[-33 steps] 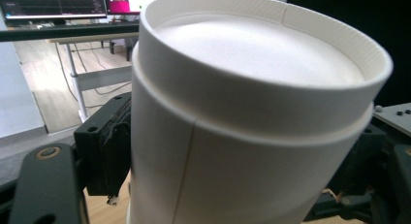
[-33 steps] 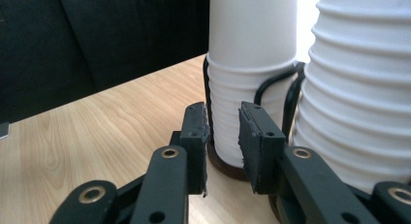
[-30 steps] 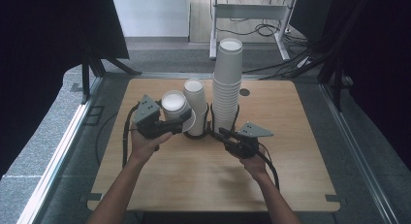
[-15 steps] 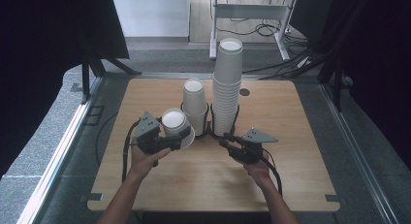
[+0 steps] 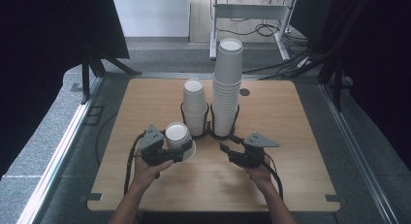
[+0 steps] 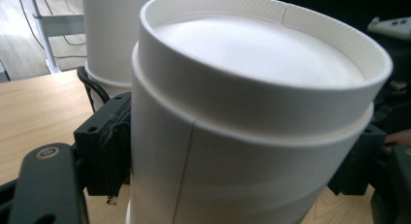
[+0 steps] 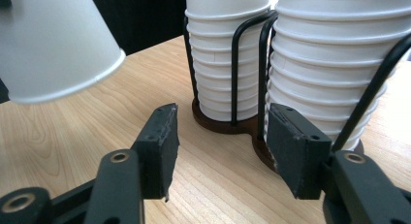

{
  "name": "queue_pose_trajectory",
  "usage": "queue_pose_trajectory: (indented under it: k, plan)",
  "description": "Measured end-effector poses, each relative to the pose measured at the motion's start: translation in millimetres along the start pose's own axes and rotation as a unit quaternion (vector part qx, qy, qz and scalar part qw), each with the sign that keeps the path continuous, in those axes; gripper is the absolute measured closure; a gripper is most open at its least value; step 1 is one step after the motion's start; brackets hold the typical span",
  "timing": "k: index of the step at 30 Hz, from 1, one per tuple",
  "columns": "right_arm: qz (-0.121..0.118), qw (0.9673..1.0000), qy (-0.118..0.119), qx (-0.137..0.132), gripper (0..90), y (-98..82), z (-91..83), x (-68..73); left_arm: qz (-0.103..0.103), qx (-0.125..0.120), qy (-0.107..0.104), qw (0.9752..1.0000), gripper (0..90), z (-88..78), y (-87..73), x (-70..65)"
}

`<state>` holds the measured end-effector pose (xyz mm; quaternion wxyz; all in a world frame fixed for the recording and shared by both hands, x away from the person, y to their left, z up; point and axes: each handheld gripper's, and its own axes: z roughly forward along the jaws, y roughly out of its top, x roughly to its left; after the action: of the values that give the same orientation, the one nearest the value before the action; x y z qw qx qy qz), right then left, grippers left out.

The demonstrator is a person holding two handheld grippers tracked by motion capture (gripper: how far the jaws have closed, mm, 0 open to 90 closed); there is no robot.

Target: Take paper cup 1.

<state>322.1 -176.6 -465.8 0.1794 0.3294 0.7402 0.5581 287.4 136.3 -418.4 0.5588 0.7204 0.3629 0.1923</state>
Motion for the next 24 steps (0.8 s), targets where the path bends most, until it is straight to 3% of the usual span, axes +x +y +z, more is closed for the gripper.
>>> queue_pose_trajectory:
  k: [10,15,24]
  plan:
    - [0.012,0.9999,0.006,0.003,43.3,-6.8,-3.9,3.7,0.003,0.016,-0.006,0.9998,18.7,13.6,-11.7,-9.0]
    - [0.014,0.9998,0.01,0.011,42.9,-10.9,-2.8,6.4,-0.005,0.021,-0.009,0.9997,18.7,15.4,-20.3,-10.6]
    - [0.006,0.9996,0.013,0.025,40.5,-23.9,0.6,14.9,0.002,0.044,-0.015,0.9989,18.7,24.5,-32.9,-14.6]
